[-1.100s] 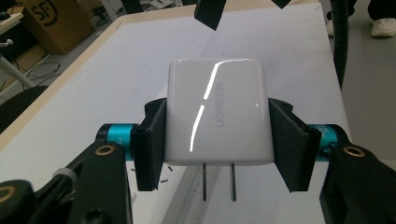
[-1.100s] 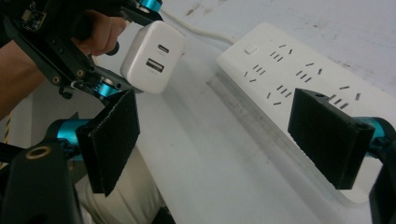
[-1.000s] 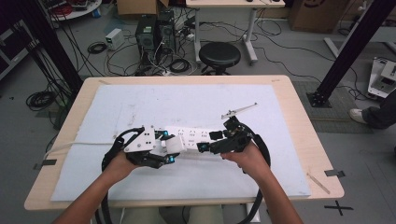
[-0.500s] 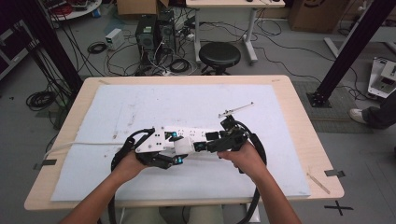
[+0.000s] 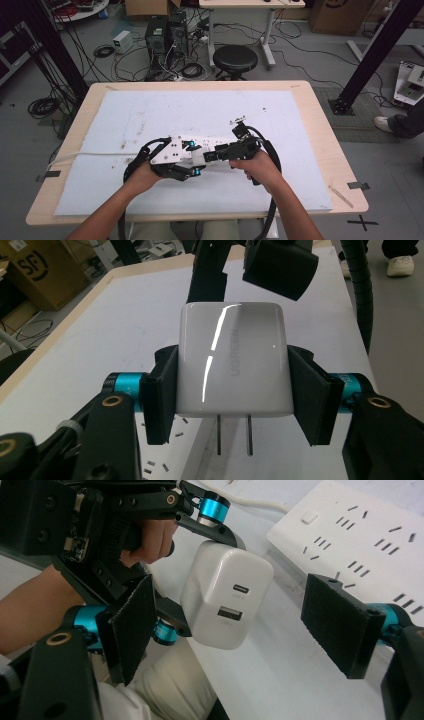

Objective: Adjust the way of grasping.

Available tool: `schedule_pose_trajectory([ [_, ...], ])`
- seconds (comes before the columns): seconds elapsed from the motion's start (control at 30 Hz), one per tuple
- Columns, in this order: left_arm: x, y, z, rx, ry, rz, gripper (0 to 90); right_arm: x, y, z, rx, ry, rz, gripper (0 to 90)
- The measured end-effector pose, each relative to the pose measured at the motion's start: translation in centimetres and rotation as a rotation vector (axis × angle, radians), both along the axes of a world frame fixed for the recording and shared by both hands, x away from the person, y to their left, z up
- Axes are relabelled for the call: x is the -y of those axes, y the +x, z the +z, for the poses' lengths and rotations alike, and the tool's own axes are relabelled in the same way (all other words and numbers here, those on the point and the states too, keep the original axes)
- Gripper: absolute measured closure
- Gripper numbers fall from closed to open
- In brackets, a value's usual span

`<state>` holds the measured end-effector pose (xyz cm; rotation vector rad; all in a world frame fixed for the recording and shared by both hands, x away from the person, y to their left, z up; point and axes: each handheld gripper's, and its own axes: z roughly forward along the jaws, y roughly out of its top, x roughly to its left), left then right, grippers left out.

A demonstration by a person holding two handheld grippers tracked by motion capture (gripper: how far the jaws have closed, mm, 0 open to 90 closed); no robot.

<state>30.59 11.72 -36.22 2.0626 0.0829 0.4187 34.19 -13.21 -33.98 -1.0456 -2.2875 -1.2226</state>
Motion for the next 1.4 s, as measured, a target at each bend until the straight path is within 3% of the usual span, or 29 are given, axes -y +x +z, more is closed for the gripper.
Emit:
schedule_pose_trajectory([
  [0.27, 0.2, 0.0, 0.1, 0.009, 0.008, -0.007, 42.6, -0.4, 0.3, -0.5, -0.034, 0.018, 0.000, 25.9],
  [0.47, 0.4, 0.0, 0.1, 0.019, 0.012, -0.018, 42.6, -0.7, 0.7, -0.7, -0.065, 0.040, 0.002, 34.3],
  [0.67, 0.4, 0.1, 0.1, 0.026, 0.006, -0.019, 42.6, -1.0, 1.1, -1.4, -0.136, 0.084, 0.025, 41.0],
  [0.7, 0.4, 0.1, 0.1, 0.029, 0.009, -0.023, 42.6, -1.0, 1.2, -1.7, -0.170, 0.106, 0.031, 46.2],
  [0.9, 0.4, -0.1, 0.3, 0.044, 0.012, -0.028, 42.5, -1.0, 1.4, -2.1, -0.203, 0.110, 0.029, 56.4],
  [1.13, 0.5, -0.1, 0.2, 0.060, 0.033, -0.026, 42.5, -1.0, 1.6, -2.2, -0.229, 0.113, 0.018, 60.1],
  [1.17, 0.5, -0.2, 0.2, 0.060, 0.040, -0.021, 42.3, -1.0, 1.5, -2.3, -0.252, 0.119, 0.000, 61.5],
  [1.23, 0.4, -0.2, 0.1, 0.045, 0.032, -0.013, 41.5, -1.0, 1.4, -2.3, -0.243, 0.132, 0.002, 62.6],
  [1.3, 0.3, -0.1, 0.1, 0.033, 0.033, -0.006, 31.3, -1.0, 1.3, -2.3, -0.232, 0.129, -0.004, 63.0],
  [1.33, 0.1, 0.1, -0.2, -0.007, 0.034, 0.017, 27.4, -0.8, 1.2, -2.2, -0.211, 0.130, -0.021, 63.3],
  [1.4, -0.3, 0.2, -0.5, -0.027, 0.025, 0.038, 22.8, -0.3, 1.3, -2.1, -0.181, 0.132, -0.050, 63.4],
])
